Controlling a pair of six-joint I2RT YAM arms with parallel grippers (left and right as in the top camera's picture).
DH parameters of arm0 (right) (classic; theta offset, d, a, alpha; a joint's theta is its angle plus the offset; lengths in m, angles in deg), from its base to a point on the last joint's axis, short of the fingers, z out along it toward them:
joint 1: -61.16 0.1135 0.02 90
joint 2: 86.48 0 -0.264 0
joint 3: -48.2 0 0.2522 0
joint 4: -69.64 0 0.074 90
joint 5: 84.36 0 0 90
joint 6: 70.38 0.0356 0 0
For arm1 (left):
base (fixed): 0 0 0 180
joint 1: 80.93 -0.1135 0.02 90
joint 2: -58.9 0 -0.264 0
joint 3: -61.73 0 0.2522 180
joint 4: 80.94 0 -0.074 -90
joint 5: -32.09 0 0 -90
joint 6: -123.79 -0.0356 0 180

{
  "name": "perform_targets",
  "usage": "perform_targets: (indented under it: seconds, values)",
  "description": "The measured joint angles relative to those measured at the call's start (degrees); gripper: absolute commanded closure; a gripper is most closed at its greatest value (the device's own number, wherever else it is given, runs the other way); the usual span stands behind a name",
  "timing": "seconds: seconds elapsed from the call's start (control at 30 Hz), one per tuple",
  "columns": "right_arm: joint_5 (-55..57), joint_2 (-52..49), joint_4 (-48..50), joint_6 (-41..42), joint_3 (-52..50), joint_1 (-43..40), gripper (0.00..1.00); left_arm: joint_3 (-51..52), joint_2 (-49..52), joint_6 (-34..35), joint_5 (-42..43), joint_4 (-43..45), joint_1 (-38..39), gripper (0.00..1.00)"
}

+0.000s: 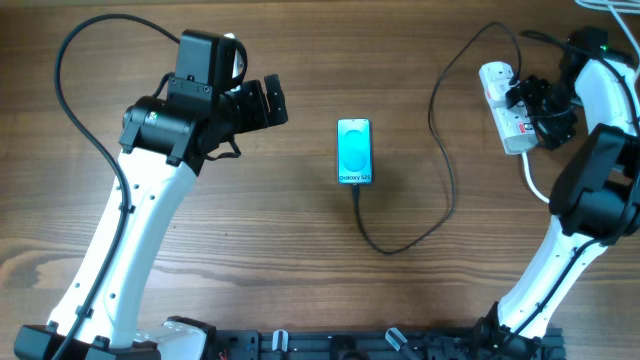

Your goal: Plug charger to phone and switch on socket

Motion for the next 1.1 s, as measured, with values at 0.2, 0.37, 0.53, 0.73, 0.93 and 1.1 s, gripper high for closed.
perform_targets:
  seconds: [0.2, 0.37, 0.53, 0.73, 0.93, 1.1]
  values:
    - [-1.9, 0.44, -4.24, -0.39, 0.02, 0.55, 0.0, 0.0, 0.0, -0.02, 0.0, 0.0, 0.02, 0.0]
    - [-2.03, 4.92, -7.89, -0.11, -0.79, 0.5, 0.0, 0.0, 0.0, -0.02, 0.0, 0.0, 0.02, 0.0]
    - [-2.36, 16.72, -11.56, -0.96, -0.76, 0.48, 0.0, 0.0, 0.0, -0.02, 0.0, 0.02, 0.02, 0.0]
    - [-3.96, 27.41, -16.96, -5.42, -1.11, 3.69, 0.0, 0.0, 0.0, -0.02, 0.0, 0.0, 0.02, 0.0]
    - [-3.06, 36.79, -18.86, -8.2, -7.32, 12.5, 0.0, 0.0, 0.0, 0.0, 0.0, 0.02, 0.02, 0.0]
    - [-2.03, 48.43, -15.19, -8.33, -16.55, 17.79, 0.0, 0.0, 0.0, -0.02, 0.0, 0.0, 0.02, 0.0]
